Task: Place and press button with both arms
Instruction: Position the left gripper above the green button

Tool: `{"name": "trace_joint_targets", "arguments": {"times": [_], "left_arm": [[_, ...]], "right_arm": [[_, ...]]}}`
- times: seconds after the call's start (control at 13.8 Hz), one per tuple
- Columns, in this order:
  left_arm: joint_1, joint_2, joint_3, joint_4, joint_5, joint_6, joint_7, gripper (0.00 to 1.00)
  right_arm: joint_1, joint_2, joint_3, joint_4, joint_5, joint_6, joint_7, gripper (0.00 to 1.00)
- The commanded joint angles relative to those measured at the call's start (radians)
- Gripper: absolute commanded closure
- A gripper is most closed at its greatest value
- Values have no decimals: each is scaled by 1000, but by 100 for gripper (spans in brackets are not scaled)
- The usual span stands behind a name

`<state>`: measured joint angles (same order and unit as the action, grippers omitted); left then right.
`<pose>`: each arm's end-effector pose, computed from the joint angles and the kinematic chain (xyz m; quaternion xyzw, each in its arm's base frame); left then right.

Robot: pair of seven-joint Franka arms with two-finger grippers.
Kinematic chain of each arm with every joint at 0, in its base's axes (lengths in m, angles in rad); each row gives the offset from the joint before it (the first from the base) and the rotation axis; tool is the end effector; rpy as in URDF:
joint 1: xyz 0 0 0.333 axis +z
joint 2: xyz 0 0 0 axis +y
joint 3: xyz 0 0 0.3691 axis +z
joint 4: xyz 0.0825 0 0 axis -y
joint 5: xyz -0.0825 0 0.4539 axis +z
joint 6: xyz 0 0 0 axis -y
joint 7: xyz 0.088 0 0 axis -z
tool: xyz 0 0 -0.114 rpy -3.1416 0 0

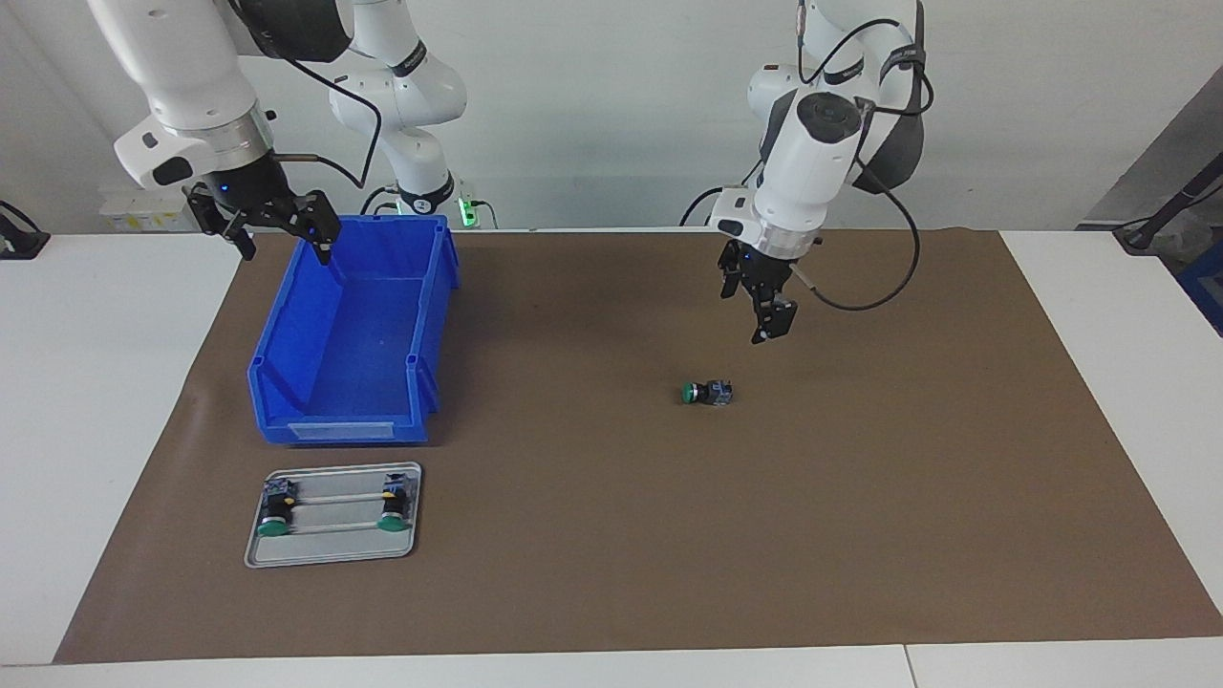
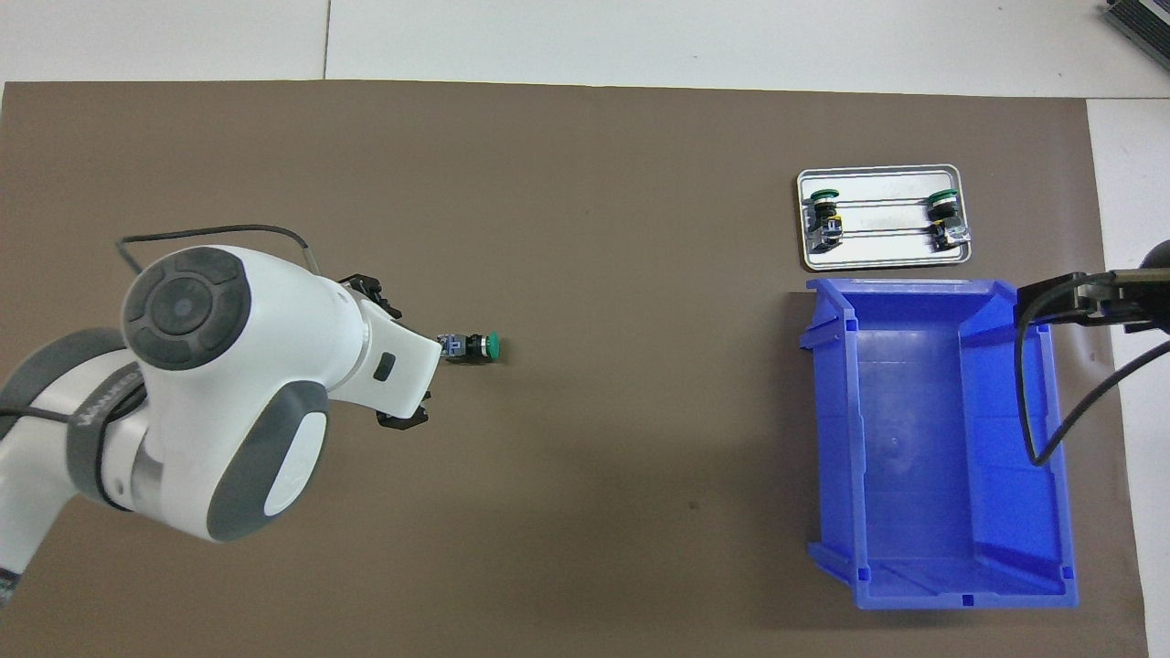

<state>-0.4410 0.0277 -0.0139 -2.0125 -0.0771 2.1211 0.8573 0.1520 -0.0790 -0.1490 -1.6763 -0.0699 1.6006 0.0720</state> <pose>0.5658 -0.2811 0.4615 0.8026 -0.5942 0.0464 0.0251 0.5977 -0.0096 0.6638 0.9990 -0.0333 0.0023 0.0290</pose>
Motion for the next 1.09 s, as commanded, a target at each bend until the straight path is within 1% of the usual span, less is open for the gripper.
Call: {"name": "trace_joint_targets", "arguments": {"times": [0.0,0.07,0.14,0.29,0.43,0.58,0.65,0.8,1.01], "left_arm": [[-12,24,17,-8,-10,57,38,1],[-12,43,19,-8,-10,68,66,1],[-12,67,19,-6,-10,89,92,1],[-36,129,19,-9,-9,135,121,1],[-53,159,19,-12,-9,164,123,2],[-68,164,17,-35,-9,218,123,3],[-71,188,17,-40,-9,244,121,3],[-97,222,19,-45,-10,260,114,4],[-100,221,17,-65,-9,263,118,4]], "right_arm": [[-12,2,11,31,12,-45,-26,0],[-9,69,11,131,12,-95,-26,0],[-12,79,11,136,13,-91,-32,0],[-14,65,11,109,13,-77,-57,0],[-14,64,12,104,18,-76,-58,0],[-47,67,-1,119,117,-96,-119,0],[-55,67,-4,119,111,-109,-135,0],[-52,67,5,121,46,-100,-133,0],[-51,67,6,119,39,-88,-127,0]]}}
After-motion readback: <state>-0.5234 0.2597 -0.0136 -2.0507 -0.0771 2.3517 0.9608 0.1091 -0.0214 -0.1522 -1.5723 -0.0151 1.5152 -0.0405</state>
